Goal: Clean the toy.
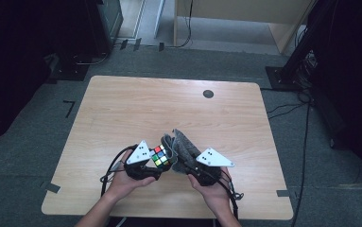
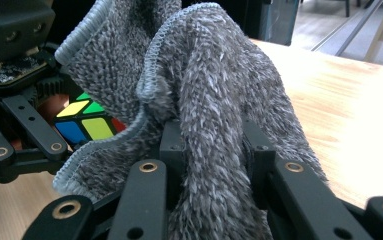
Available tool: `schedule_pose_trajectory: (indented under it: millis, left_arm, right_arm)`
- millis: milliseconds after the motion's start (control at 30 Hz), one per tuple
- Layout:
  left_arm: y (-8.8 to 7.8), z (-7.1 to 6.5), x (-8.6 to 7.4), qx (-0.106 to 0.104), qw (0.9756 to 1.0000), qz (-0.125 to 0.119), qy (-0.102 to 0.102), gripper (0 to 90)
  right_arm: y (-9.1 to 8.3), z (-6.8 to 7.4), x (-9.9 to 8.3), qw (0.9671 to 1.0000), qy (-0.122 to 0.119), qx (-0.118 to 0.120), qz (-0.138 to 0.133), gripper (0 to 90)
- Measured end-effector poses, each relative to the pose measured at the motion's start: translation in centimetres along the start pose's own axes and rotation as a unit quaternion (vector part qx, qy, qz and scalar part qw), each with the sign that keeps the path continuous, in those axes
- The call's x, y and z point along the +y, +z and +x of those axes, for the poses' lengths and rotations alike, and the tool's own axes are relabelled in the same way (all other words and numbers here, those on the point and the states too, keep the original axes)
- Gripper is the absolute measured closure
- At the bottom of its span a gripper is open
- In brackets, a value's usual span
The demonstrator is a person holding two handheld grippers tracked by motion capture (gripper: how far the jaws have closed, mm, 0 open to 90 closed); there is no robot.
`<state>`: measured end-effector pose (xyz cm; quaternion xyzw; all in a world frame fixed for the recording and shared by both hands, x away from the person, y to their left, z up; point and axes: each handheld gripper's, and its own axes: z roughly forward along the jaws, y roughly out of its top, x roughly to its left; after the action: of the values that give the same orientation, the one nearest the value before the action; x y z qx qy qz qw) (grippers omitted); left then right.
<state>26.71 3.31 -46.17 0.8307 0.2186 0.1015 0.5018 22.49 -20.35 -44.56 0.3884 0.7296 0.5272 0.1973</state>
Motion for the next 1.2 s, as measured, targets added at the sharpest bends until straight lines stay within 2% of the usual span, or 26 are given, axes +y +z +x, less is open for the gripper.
schedule_pose_trajectory:
  millis: [100, 233, 300, 367, 433, 500, 567, 633, 700, 833, 900, 967, 1033, 1200]
  left_arm:
    - [-0.2, -0.1, 0.2, -0.001, 1.0, -0.009, 0.001, 34.6]
    - [-0.4, 0.2, 0.2, 0.0, 0.9999, -0.014, -0.006, 34.5]
    - [-0.3, 0.2, 0.1, 0.006, 0.9999, -0.009, -0.004, 34.5]
    - [-0.3, -0.1, 0.1, 0.014, 0.9998, -0.007, 0.011, 34.6]
    - [-0.4, -0.4, 0.2, 0.01, 0.9997, -0.013, 0.015, 34.5]
    - [-0.7, -0.5, 0.3, 0.005, 0.9996, -0.025, 0.014, 34.5]
    - [-1.2, -0.3, 0.5, 0.008, 0.9993, -0.034, 0.008, 34.6]
    - [-1.7, 0.1, 0.6, 0.01, 0.9989, -0.046, -0.006, 34.5]
    - [-2.1, 0.5, 0.7, 0.013, 0.9982, -0.055, -0.02, 34.5]
    - [-2.8, 0.9, 0.9, 0.01, 0.9959, -0.075, -0.05, 34.5]
    - [-2.9, 0.9, 1.0, 0.017, 0.9949, -0.08, -0.058, 34.5]
    - [-2.9, 0.7, 1.1, 0.035, 0.9943, -0.083, -0.056, 34.5]
    - [-2.8, 0.5, 1.1, 0.037, 0.9936, -0.087, -0.061, 34.5]
    - [-2.5, 0.5, 0.9, 0.033, 0.9939, -0.08, -0.069, 34.5]
  right_arm:
    - [0.7, -0.6, -1.0, 0.9994, 0.016, 0.007, 0.029, 70.9]
    - [0.9, -1.1, -1.6, 0.9985, 0.017, 0.004, 0.051, 71.2]
    - [0.2, -0.9, -1.2, 0.9997, 0.015, -0.006, 0.02, 71.5]
    - [-0.5, -0.6, -0.6, 0.9997, 0.015, -0.002, -0.02, 71.6]
    - [-0.9, -0.2, -0.2, 0.9993, -0.001, 0.0, -0.037, 71.6]
    - [-0.6, 0.0, -0.4, 0.9996, -0.015, 0.004, -0.025, 71.6]
    - [0.0, -0.1, -1.0, 0.9999, -0.01, 0.005, -0.001, 71.7]
    - [0.6, -0.4, -1.6, 0.9997, -0.001, -0.001, 0.025, 71.5]
    - [0.8, -0.5, -1.9, 0.9996, 0.004, -0.005, 0.026, 71.3]
    - [0.9, -0.2, -2.0, 0.9996, 0.017, 0.015, 0.015, 71.4]
    - [1.1, 0.6, -2.0, 0.9996, 0.007, 0.025, 0.015, 71.4]
    - [1.4, 1.4, -2.1, 0.9992, -0.01, 0.035, 0.016, 71.3]
    - [1.8, 2.1, -2.3, 0.9986, -0.024, 0.043, 0.017, 71.1]
    - [2.4, 2.0, -2.7, 0.9968, 0.005, 0.077, 0.023, 71.1]
